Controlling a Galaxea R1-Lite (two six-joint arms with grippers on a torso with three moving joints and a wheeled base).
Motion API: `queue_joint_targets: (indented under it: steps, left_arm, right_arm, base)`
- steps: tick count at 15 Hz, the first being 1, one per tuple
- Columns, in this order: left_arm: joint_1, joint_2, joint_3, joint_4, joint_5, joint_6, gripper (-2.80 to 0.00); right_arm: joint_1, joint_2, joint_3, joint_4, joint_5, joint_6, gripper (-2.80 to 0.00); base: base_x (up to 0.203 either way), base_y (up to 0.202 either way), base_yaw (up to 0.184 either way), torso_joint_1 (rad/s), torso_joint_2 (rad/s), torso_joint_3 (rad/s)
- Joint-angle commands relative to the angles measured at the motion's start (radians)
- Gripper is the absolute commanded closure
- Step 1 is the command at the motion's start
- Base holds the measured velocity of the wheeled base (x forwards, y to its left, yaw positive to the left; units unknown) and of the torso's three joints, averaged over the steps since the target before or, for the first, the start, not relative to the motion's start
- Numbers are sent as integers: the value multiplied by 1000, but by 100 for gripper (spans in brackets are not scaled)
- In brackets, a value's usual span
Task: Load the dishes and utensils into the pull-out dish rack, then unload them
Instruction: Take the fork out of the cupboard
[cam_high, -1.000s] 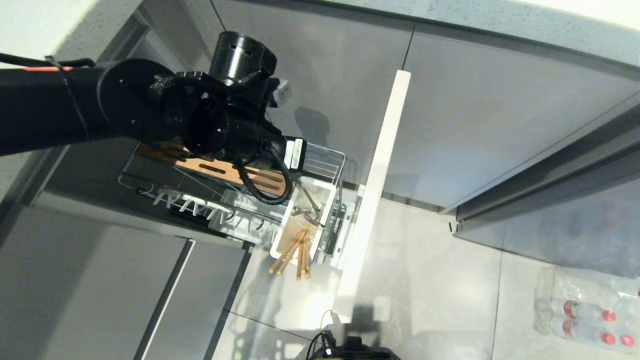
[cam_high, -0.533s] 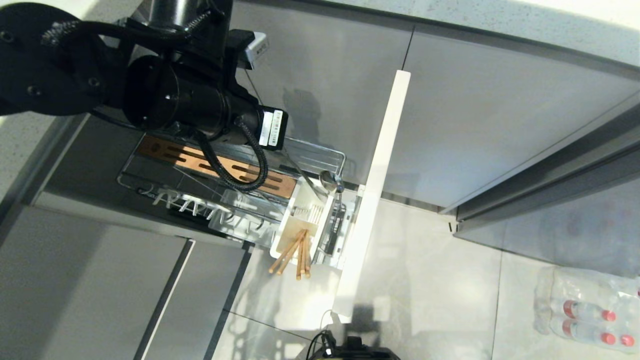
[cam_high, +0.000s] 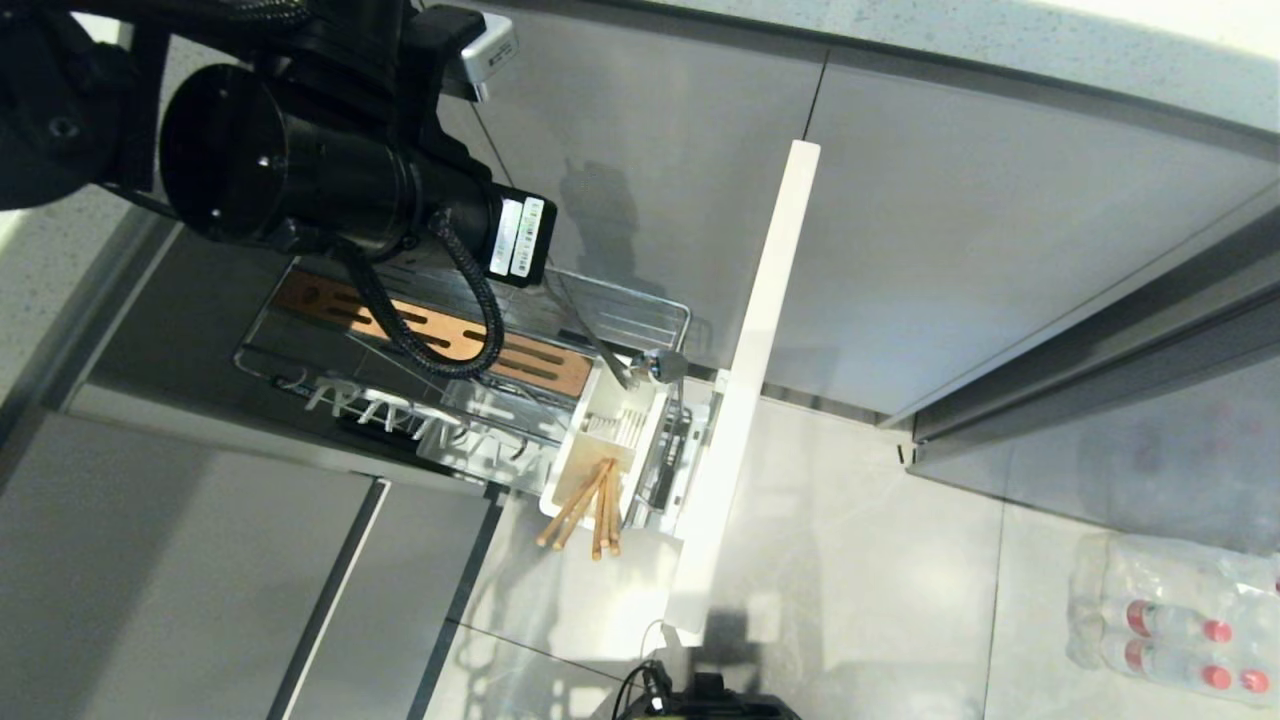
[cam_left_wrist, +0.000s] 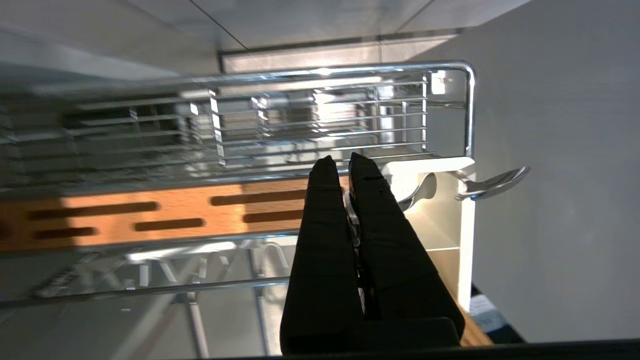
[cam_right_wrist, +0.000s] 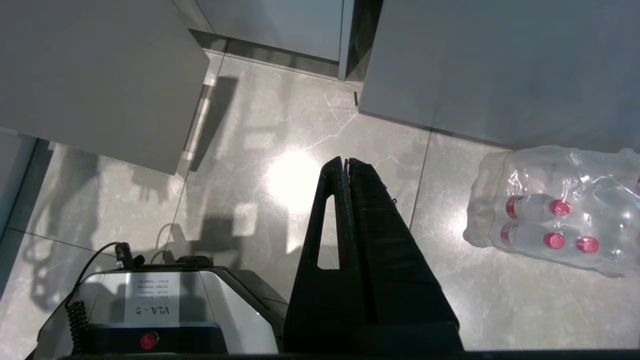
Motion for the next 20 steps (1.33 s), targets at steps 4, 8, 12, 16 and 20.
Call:
queue_joint_targets:
  steps: [4, 8, 12, 16, 20]
  left_arm:
    - [-9, -50, -3, 2, 20, 36, 0]
    - [-27, -123, 3, 4, 37, 52, 0]
    - [-39, -241, 19, 3, 51, 77, 0]
    - [-43, -367, 29, 1, 51, 114, 0]
    - [-41, -494, 28, -62, 49, 127, 0]
  right_arm:
    - [-1, 0, 0, 0, 0, 0, 0]
    - [-1, 0, 0, 0, 0, 2, 0]
    - [1, 0, 0, 0, 0, 0, 0]
    - [0, 0, 0, 0, 0, 0, 0]
    - [-1, 0, 0, 0, 0, 0, 0]
  base:
    - [0, 0, 0, 0, 0, 0]
    - [0, 0, 0, 0, 0, 0]
    - [0, 0, 0, 0, 0, 0]
    - [0, 0, 0, 0, 0, 0]
    - [0, 0, 0, 0, 0, 0]
